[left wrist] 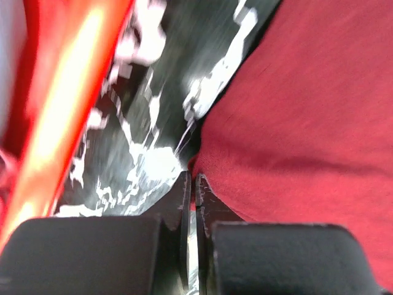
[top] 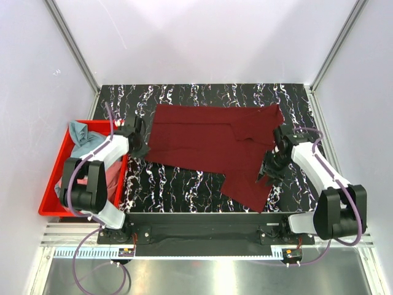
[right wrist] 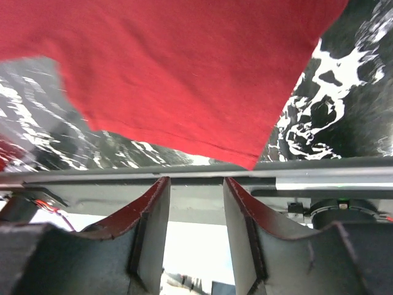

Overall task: Fold and stack the t-shirts
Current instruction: Fold the tshirt

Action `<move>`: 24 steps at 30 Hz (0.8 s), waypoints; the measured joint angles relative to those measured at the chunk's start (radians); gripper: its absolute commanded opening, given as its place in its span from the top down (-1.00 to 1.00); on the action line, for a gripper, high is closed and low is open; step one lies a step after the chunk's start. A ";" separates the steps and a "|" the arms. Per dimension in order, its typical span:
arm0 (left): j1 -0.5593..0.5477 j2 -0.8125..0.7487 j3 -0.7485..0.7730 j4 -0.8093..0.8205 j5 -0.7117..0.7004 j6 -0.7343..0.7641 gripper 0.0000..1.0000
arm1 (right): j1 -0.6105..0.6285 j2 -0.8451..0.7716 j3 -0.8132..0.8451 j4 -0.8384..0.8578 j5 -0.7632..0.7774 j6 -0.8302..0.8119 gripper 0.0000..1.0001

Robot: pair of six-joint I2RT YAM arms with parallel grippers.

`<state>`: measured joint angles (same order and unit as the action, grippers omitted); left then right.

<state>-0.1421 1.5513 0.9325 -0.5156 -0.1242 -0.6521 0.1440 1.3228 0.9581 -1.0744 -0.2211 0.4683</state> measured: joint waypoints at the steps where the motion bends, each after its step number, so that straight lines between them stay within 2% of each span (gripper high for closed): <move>1: 0.001 0.014 0.028 0.000 -0.002 0.010 1.00 | 0.001 0.009 -0.018 0.002 -0.007 0.000 0.07; 5: 0.002 0.066 0.090 0.014 0.004 0.033 1.00 | 0.027 0.053 -0.104 0.012 -0.016 0.008 0.03; 12: 0.002 0.098 0.092 0.016 0.017 0.047 1.00 | 0.072 0.039 -0.231 0.068 -0.025 0.114 -0.03; 18: 0.002 0.127 0.112 0.013 0.030 0.058 1.00 | 0.073 -0.026 -0.296 0.096 -0.012 0.209 0.17; 24: 0.002 0.148 0.146 0.013 0.046 0.071 1.00 | 0.073 -0.024 -0.309 0.138 -0.002 0.266 0.24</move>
<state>-0.1406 1.6997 1.0786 -0.5030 -0.0784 -0.5816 0.2169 1.2987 0.6495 -0.9363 -0.2234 0.7341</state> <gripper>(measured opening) 0.024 0.391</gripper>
